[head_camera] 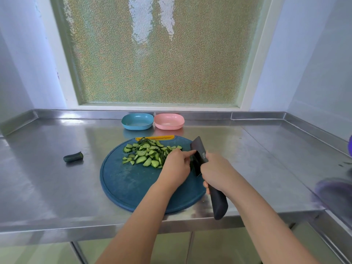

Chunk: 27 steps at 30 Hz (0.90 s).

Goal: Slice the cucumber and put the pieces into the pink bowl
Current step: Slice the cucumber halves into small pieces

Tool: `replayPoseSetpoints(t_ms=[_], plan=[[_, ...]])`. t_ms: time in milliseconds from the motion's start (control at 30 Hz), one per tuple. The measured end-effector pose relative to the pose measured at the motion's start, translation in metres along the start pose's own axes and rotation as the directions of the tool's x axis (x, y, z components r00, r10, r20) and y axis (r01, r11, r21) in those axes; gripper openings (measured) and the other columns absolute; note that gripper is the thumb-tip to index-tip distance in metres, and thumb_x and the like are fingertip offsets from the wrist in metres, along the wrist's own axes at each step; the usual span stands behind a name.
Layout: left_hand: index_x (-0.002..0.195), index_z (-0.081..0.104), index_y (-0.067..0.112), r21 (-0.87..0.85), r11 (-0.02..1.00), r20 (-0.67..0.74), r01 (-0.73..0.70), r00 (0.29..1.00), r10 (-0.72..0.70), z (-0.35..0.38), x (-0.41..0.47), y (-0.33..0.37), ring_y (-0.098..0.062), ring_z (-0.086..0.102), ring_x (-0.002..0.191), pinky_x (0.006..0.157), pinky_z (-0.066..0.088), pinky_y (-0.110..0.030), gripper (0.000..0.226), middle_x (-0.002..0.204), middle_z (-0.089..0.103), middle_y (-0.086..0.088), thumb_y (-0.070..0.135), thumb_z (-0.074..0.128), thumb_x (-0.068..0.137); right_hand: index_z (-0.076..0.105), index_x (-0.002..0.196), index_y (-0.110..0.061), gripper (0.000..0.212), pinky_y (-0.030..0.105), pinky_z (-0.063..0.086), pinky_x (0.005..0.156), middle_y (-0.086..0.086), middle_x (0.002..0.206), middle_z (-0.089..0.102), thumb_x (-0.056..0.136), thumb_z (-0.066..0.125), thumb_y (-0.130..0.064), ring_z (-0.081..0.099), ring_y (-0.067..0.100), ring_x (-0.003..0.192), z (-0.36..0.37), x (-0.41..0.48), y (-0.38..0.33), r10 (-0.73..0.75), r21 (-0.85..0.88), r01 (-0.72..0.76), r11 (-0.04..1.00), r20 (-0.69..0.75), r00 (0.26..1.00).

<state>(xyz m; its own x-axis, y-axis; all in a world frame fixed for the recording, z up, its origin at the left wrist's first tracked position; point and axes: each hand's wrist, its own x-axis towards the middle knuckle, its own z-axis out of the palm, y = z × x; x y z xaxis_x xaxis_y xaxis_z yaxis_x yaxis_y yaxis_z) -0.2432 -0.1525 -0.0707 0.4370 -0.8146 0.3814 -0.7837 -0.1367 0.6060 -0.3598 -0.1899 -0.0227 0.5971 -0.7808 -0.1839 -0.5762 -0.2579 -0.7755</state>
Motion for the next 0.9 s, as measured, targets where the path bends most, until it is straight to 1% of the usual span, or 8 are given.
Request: replayPoseSetpoints(t_ms=[100,267,333,400,467,533,733,900], plan=[[0.130,0.055,0.018,0.010,0.999,0.024,0.039,0.999,-0.039,0.001,0.002,-0.001,-0.018,0.049,0.083,0.067,0.026,-0.012,0.039,0.099,0.055,-0.014,0.007,0.041,0.096,0.042,0.116,-0.008,0.032,0.031,0.047,0.051,0.013,0.070,0.050,0.087,0.032,0.003,0.050,0.024,0.049,0.006,0.001,-0.002,0.005,-0.027,-0.005,1.000,0.001,1.000],[0.129,0.057,0.018,0.018,0.998,0.032,0.068,0.997,-0.069,0.002,0.001,-0.002,-0.025,0.053,0.099,0.069,0.026,-0.013,0.037,0.108,0.056,-0.016,0.010,0.043,0.096,0.024,0.141,-0.013,0.052,0.023,0.041,0.039,0.015,0.105,0.053,0.092,0.036,-0.003,0.056,0.025,0.062,0.025,0.004,0.003,-0.040,-0.232,0.019,0.972,-0.085,0.996],[0.128,0.058,0.018,0.012,0.998,0.017,0.068,0.998,-0.069,0.002,0.001,-0.003,-0.024,0.054,0.099,0.070,0.026,-0.011,0.037,0.110,0.057,-0.015,0.009,0.043,0.095,0.020,0.147,-0.016,0.058,0.026,0.047,0.044,0.017,0.110,0.054,0.092,0.035,-0.004,0.055,0.023,0.062,0.024,0.004,0.008,-0.041,-0.229,0.023,0.973,-0.075,0.996],[0.126,0.059,0.016,-0.010,0.998,0.008,0.056,0.998,-0.056,0.000,0.000,-0.001,-0.021,0.055,0.093,0.069,0.026,-0.010,0.037,0.109,0.061,-0.015,0.006,0.043,0.095,0.028,0.143,-0.019,0.056,0.031,0.051,0.053,0.017,0.096,0.059,0.090,0.034,-0.003,0.055,0.023,0.057,0.015,0.005,0.010,-0.031,-0.168,0.024,0.986,-0.038,0.999],[0.125,0.060,0.014,-0.029,0.999,0.008,0.039,0.999,-0.038,-0.002,-0.001,0.001,-0.014,0.050,0.080,0.068,0.027,-0.009,0.037,0.104,0.064,-0.015,0.004,0.043,0.094,0.042,0.122,-0.017,0.039,0.031,0.048,0.051,0.013,0.069,0.055,0.088,0.033,-0.001,0.051,0.022,0.045,0.007,0.010,0.011,-0.015,-0.042,0.016,0.999,0.012,1.000],[0.126,0.060,0.015,-0.038,0.999,0.010,0.030,1.000,-0.029,-0.003,-0.001,0.001,-0.011,0.046,0.074,0.067,0.028,-0.010,0.038,0.091,0.061,-0.013,0.003,0.041,0.095,0.043,0.110,-0.014,0.027,0.030,0.044,0.047,0.011,0.058,0.050,0.088,0.033,0.000,0.046,0.022,0.040,-0.001,0.012,0.010,0.018,0.078,-0.022,0.997,0.058,0.998],[0.131,0.054,0.024,-0.040,0.998,0.012,0.040,0.999,-0.039,-0.001,0.000,-0.002,-0.023,0.052,0.091,0.071,0.030,-0.017,0.043,0.090,0.046,-0.006,0.006,0.040,0.095,0.037,0.118,-0.025,0.036,0.020,0.037,0.036,0.008,0.057,0.043,0.094,0.031,0.000,0.041,0.014,0.031,-0.011,0.006,0.000,0.040,0.247,-0.061,0.967,0.088,0.995],[0.131,0.054,0.023,-0.036,0.998,0.013,0.044,0.999,-0.044,0.000,0.000,-0.005,-0.024,0.052,0.097,0.074,0.030,-0.017,0.042,0.098,0.052,-0.011,0.007,0.041,0.095,0.044,0.128,-0.006,0.038,0.022,0.038,0.039,0.009,0.056,0.043,0.093,0.031,0.002,0.041,0.016,0.035,-0.008,0.005,-0.003,0.054,0.236,-0.075,0.969,0.094,0.994]])
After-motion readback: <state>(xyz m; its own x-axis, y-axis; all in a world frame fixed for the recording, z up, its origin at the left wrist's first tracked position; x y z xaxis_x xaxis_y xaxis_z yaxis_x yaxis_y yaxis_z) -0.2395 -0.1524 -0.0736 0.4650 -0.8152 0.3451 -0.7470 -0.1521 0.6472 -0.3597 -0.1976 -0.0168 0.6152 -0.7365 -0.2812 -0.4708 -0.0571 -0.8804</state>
